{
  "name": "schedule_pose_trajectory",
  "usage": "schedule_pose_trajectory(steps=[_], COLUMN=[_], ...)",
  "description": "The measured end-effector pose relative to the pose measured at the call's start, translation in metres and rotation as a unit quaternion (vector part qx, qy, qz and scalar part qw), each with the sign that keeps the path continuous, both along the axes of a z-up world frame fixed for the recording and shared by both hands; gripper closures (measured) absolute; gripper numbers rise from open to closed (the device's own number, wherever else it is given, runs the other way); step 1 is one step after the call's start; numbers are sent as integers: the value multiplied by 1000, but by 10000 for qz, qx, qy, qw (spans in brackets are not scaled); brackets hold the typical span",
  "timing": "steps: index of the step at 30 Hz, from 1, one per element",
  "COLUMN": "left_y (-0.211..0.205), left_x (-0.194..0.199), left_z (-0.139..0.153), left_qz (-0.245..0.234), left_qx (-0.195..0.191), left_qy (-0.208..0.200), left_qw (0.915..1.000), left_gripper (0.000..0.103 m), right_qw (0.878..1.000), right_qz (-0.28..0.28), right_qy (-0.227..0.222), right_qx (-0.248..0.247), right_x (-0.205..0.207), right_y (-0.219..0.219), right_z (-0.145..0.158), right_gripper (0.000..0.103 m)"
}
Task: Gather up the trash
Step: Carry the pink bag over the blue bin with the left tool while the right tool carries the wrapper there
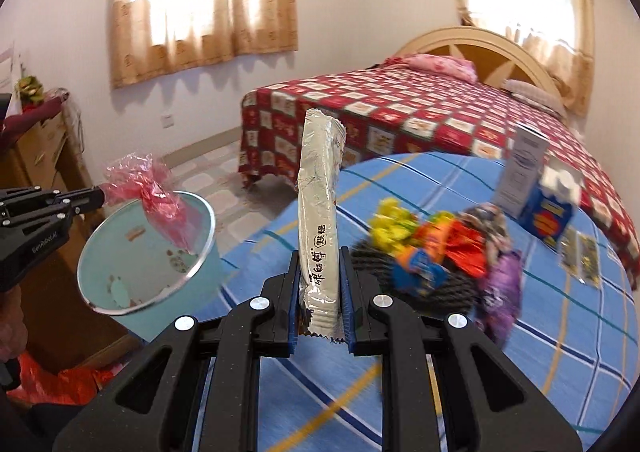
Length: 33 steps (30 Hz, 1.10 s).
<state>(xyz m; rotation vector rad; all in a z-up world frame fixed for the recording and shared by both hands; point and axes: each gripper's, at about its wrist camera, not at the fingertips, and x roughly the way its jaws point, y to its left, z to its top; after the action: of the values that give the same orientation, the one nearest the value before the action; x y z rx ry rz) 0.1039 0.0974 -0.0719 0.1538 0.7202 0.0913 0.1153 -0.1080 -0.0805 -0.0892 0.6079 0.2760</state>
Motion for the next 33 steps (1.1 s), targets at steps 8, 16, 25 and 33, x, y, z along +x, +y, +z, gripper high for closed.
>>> schedule_pose_trajectory(steps=[8,16,25,33], left_y=[30,57,80,92], left_x=[-7,-8,-9,-10], left_z=[-8,-11,-17,-22], left_qz=[286,558,828,934], left_qx=[88,137,203,246], left_qy=[41,62,115,143], left_qw=[9995,9983,9963,9952], left_gripper=[103,103,103,103], right_qw=[9994,9977,9943,9908], right_qz=[319,595,925,1180], right_qy=[19,93,140,153], right_qx=[-146,-297,-506,-650], right_x=[17,25,30,30], right_y=[34,61,94,114], right_z=[0,-5,-12,-18], right_gripper=[85,85,85,85])
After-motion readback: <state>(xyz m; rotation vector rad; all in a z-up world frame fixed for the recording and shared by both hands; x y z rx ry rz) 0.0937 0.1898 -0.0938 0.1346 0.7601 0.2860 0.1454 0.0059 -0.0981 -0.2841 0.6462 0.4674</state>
